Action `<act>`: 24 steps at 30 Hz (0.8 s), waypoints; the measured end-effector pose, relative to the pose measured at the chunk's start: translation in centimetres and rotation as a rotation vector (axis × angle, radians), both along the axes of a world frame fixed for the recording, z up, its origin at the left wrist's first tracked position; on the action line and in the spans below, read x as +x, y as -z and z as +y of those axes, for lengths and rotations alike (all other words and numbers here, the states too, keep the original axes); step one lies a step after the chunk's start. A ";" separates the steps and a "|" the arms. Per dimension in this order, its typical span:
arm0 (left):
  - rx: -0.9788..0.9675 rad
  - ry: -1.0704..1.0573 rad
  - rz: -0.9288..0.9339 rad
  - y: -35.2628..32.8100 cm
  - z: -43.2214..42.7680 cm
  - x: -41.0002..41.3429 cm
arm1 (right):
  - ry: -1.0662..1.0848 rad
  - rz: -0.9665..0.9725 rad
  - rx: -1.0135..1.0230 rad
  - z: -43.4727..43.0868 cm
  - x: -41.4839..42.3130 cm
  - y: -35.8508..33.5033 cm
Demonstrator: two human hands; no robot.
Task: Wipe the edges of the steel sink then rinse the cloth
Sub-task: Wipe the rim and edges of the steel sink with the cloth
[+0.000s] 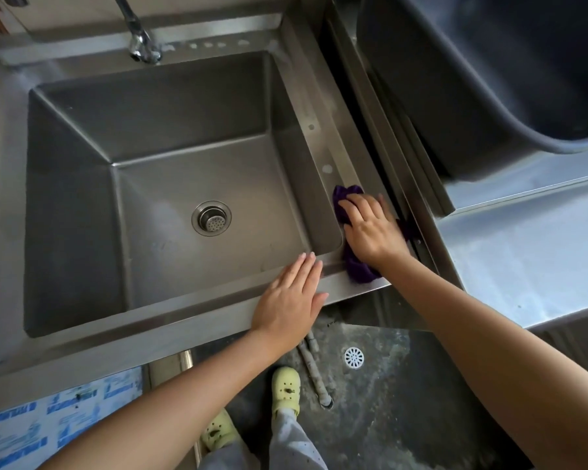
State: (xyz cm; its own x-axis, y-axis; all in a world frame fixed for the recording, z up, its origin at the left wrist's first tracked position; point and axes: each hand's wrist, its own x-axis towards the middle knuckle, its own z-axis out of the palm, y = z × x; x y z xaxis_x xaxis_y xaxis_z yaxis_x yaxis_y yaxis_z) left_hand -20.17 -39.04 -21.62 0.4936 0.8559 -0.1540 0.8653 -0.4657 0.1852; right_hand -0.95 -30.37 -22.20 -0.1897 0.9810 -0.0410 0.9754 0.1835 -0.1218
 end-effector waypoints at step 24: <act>-0.097 -0.100 -0.312 1.6 9.0 9.0 | 0.217 0.496 -0.077 -2.8 2.8 -2.0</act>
State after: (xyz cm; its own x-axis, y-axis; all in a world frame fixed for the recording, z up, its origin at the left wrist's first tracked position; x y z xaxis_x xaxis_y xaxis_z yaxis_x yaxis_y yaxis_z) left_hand -11.21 -30.09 -23.20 0.4445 0.8911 -0.0921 0.8002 -0.3487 0.4880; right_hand 1.85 -33.16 -20.17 0.0018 0.9974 -0.0715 0.8122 -0.0431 -0.5818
